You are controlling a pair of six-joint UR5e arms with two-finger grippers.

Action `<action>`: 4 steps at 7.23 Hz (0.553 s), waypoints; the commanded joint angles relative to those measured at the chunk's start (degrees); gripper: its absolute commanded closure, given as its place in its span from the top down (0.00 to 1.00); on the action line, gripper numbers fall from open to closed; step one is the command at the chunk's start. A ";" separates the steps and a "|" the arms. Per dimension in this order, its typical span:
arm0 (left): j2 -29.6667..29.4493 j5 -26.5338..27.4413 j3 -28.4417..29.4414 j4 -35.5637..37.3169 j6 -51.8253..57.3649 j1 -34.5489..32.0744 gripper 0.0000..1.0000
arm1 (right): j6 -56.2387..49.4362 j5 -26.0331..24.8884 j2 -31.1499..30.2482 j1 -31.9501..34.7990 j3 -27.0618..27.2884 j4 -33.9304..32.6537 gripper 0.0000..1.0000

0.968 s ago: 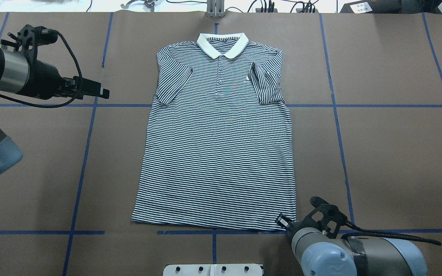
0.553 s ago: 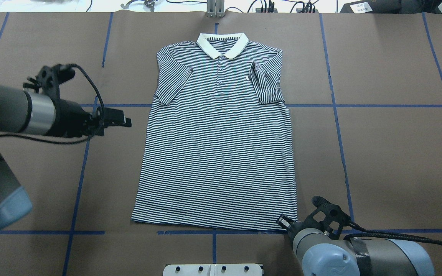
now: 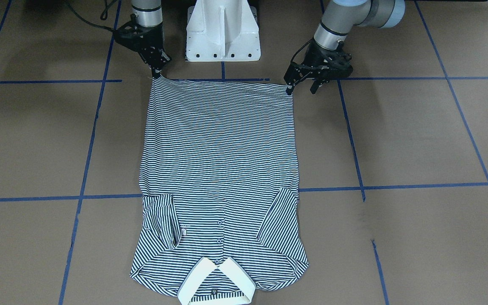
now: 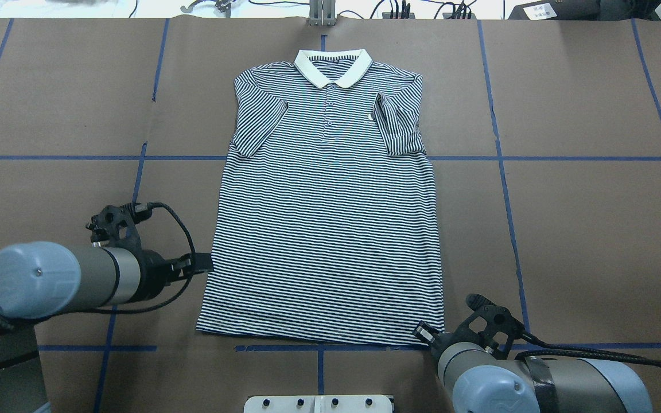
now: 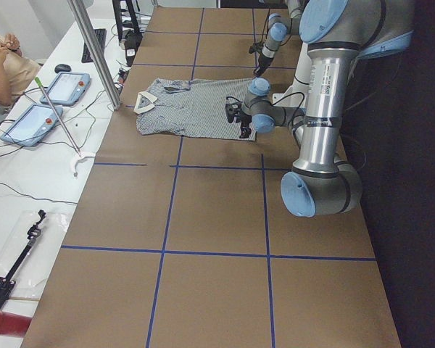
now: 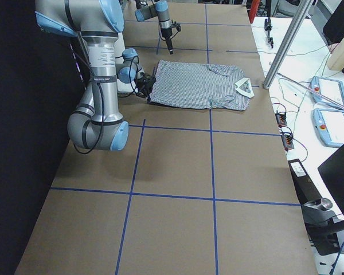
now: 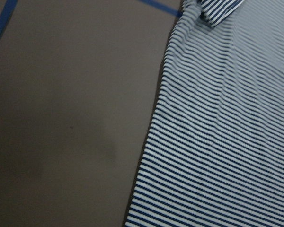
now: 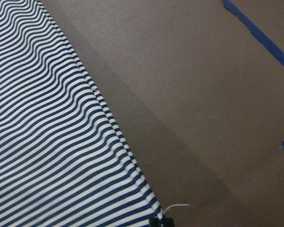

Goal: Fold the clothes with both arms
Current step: 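Move both grippers to the hem corners nearest the robot and grasp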

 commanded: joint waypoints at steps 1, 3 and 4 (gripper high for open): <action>-0.23 1.14 2.00 1.26 -1.53 3.67 0.81 | -0.01 0.00 0.07 -0.07 0.00 0.00 0.00; -0.41 1.06 2.45 1.61 -1.53 5.60 0.68 | -0.01 0.00 0.06 -0.07 0.00 0.08 0.00; -0.50 0.97 2.45 1.61 -1.53 5.61 0.47 | 0.07 0.00 0.24 -0.07 0.08 0.09 0.00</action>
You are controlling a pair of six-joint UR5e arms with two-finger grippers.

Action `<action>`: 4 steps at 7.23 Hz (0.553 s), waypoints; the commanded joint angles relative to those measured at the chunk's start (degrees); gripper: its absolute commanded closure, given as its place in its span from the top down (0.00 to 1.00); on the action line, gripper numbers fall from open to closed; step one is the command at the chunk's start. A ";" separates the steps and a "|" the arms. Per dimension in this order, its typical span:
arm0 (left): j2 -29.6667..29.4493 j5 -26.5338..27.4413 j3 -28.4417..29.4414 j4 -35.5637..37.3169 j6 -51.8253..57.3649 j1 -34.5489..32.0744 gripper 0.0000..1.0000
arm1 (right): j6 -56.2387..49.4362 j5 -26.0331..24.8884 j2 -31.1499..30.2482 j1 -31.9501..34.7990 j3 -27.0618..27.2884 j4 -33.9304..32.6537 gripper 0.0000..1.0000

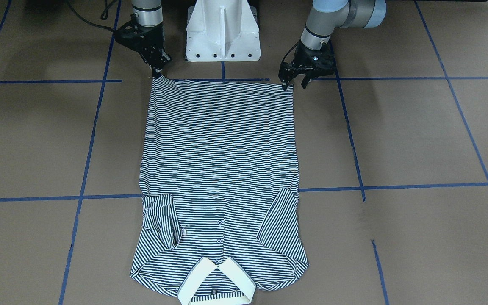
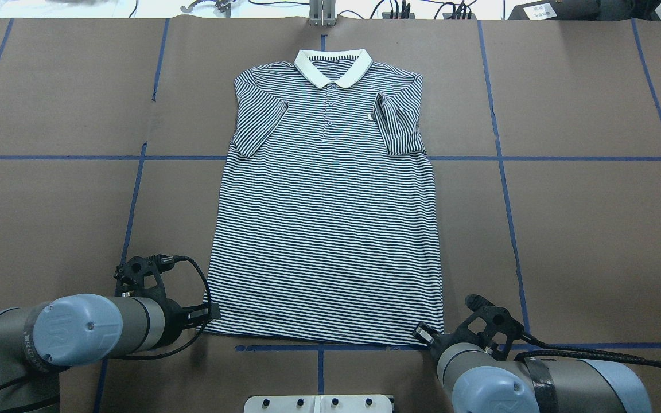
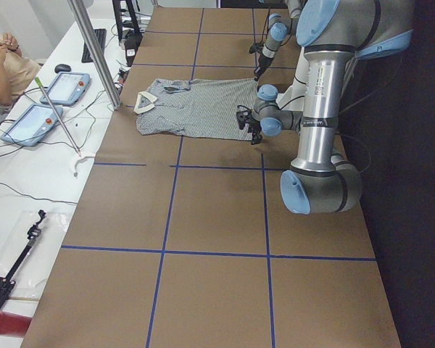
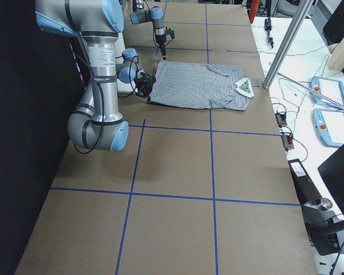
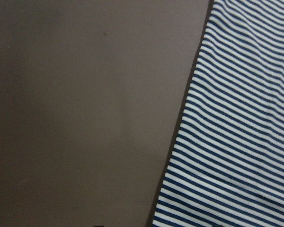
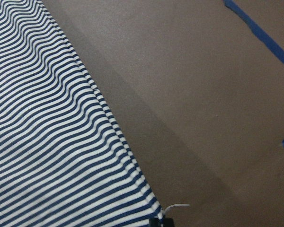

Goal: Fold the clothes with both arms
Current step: 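Move both grippers to the hem corners nearest the robot and grasp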

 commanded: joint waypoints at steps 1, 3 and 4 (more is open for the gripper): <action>-0.02 -0.07 0.22 0.08 -0.02 0.55 0.32 | 0.07 0.00 0.06 0.00 0.07 0.03 0.00; -0.20 -0.07 0.83 0.08 -0.02 0.73 0.25 | -0.02 0.00 0.06 0.00 -0.01 0.03 0.00; -0.11 -0.15 0.66 0.08 -0.02 0.73 0.00 | -0.02 0.00 0.06 0.00 0.07 0.03 0.00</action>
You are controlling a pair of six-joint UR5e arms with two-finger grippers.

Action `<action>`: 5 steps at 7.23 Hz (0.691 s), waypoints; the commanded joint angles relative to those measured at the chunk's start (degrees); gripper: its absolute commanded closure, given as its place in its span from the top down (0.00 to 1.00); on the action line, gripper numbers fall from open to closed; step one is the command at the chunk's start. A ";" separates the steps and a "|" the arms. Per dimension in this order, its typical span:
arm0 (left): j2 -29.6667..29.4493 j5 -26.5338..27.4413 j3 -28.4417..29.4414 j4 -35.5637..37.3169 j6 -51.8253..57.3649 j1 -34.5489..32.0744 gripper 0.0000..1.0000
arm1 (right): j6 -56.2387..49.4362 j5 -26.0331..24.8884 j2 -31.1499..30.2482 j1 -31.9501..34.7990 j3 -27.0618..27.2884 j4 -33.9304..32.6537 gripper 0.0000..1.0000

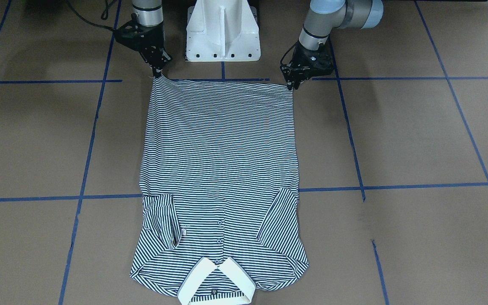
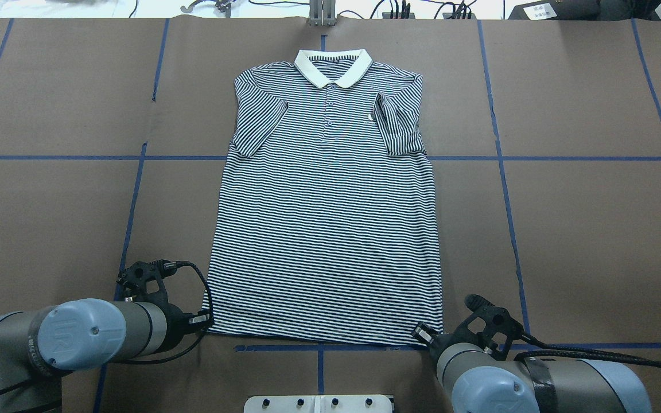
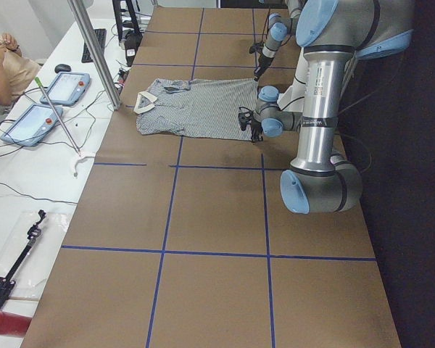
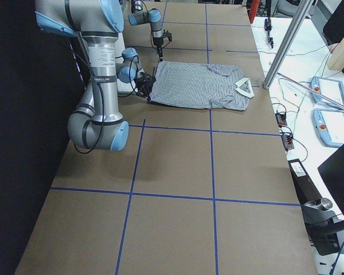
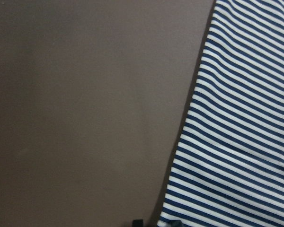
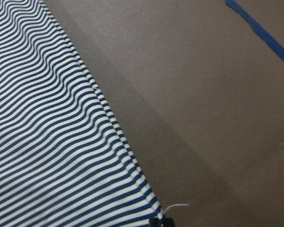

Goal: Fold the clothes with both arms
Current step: 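Move both grippers to the hem corners nearest the robot and grasp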

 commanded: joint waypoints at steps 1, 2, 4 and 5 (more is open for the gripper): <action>-0.69 -0.27 -0.73 0.00 -0.09 -0.02 0.00 | -0.01 0.00 0.00 0.09 0.11 0.00 0.00; -1.30 -0.62 -2.47 0.18 -0.44 -0.02 0.00 | -0.01 0.09 -0.26 0.35 1.42 0.00 0.00; -1.14 -0.53 -13.94 9.43 -7.27 3.11 0.00 | 0.25 0.00 -3.33 -2.09 6.94 -0.17 0.00; -0.96 -0.53 -18.88 14.19 -9.21 4.62 0.00 | 0.25 -0.17 -7.35 -4.46 11.58 0.00 0.00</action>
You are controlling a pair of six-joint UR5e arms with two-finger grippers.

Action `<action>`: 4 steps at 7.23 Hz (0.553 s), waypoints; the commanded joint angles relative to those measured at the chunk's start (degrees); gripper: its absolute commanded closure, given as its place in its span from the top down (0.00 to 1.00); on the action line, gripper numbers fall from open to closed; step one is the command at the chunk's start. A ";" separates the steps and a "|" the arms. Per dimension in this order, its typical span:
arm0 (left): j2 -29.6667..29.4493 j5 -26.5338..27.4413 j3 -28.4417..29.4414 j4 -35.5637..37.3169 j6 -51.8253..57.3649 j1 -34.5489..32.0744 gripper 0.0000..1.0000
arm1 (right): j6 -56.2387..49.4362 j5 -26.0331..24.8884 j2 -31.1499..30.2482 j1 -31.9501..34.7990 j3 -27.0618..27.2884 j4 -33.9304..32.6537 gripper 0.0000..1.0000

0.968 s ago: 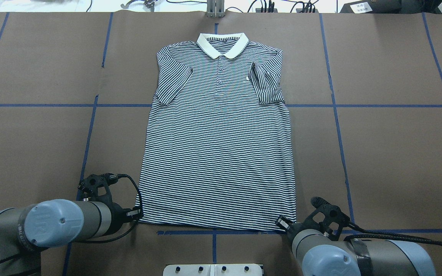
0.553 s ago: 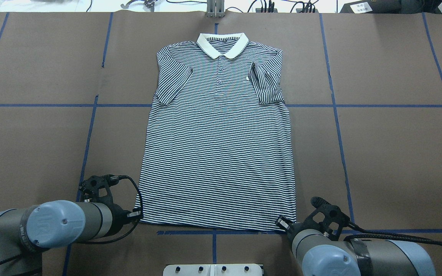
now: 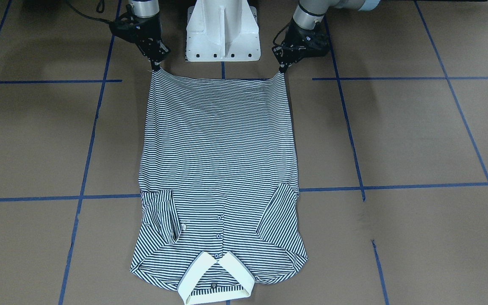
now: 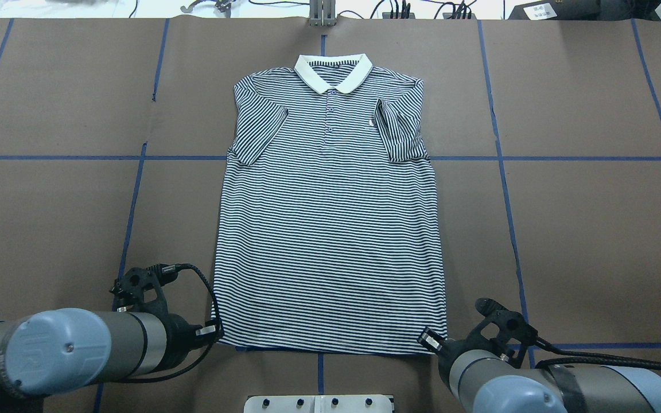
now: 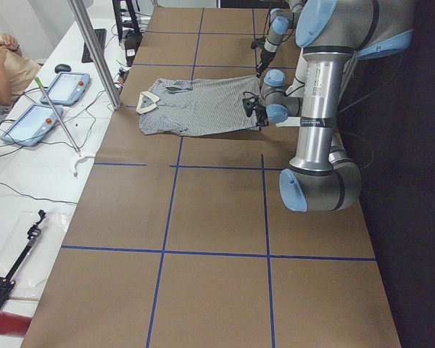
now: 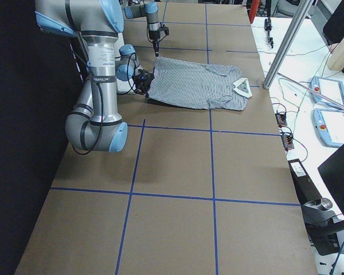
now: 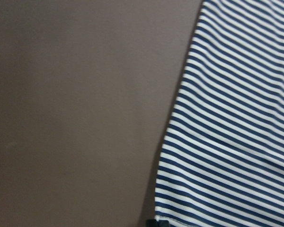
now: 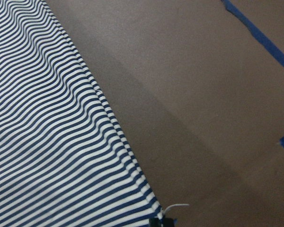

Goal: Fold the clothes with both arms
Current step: 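Lift the hem with both grippers and fold it toward the collar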

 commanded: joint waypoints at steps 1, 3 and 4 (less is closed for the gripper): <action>0.24 -0.07 -9.29 7.94 -3.34 2.41 0.00 | 0.05 0.20 -5.85 -3.00 10.94 0.10 0.00; -0.90 0.54 -8.28 7.96 -0.56 0.76 0.00 | -0.99 -0.06 -5.18 0.31 12.58 0.45 0.00; -4.99 0.02 -5.14 7.88 9.56 -6.57 0.00 | -5.09 0.29 0.75 6.77 7.79 0.45 0.00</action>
